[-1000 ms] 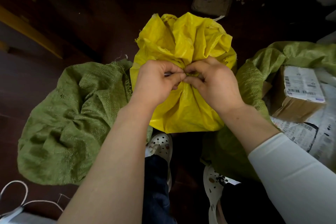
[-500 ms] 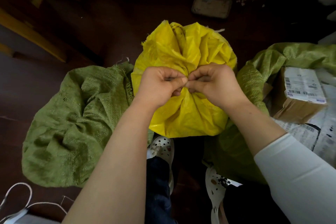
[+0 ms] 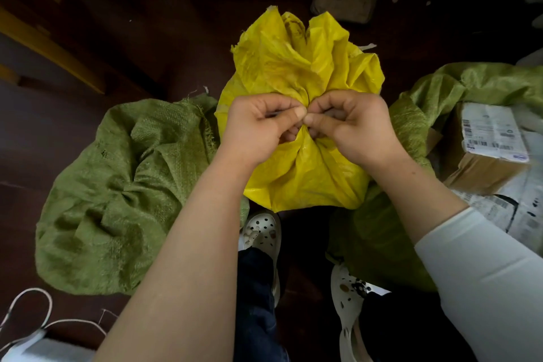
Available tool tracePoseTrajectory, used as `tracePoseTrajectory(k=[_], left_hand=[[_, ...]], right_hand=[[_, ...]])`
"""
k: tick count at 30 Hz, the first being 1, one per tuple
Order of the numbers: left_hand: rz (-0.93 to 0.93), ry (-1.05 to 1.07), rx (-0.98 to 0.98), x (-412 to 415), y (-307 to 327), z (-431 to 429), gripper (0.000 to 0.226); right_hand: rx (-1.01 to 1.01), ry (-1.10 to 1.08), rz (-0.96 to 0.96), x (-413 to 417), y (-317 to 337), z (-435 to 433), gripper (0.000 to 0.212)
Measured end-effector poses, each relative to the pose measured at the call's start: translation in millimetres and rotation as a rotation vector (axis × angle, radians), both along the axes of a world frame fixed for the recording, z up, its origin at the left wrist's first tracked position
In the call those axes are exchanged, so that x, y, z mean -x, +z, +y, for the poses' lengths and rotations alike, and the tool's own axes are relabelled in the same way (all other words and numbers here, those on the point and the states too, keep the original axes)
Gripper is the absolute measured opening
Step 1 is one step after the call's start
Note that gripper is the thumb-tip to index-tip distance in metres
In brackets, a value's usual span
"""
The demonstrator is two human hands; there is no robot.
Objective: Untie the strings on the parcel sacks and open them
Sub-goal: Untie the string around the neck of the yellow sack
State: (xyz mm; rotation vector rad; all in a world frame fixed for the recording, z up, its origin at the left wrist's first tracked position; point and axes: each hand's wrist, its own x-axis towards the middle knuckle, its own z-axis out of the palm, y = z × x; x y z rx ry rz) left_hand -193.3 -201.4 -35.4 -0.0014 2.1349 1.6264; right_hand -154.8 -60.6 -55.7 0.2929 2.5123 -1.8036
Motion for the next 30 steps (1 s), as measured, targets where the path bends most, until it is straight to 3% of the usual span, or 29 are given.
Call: tracePoseTrajectory(k=[2,6,9,12,15,19,24,30], left_hand=[[-0.003,0.008,-0.003,0,1,1,0.005],[0.143,-0.037,0.210,3,-2,1,0.016],[0.164,-0.061,0.275,5,1,0,0.020],[0.096,-0.065,0.151,3,6,-1,0.012],[0.014,-0.019,0.008,1,7,-1,0.006],[-0.017,0.003,-0.064,1,4,-1,0.009],[-0.006,-0.017,-0.041,3,2,-2,0.008],[0.153,-0.122,0.067,5,-2,-9,0.034]], right_hand=[[-0.006,-0.030,-0.016,-1,1,-1,0.005],[-0.521,0.011,0.157,-3,-1,-3,0.019],[-0.613,0.029,0.273,-6,2,-8,0.021],[-0.503,0.049,0.274,-4,1,-4,0.013],[-0.204,0.027,0.144,-2,2,2,0.003],[0.134,-0.032,0.001,-2,2,4,0.010],[-0.104,-0.018,0.056,0,-1,3,0.010],[-0.213,0.023,0.123,2,-3,7,0.008]])
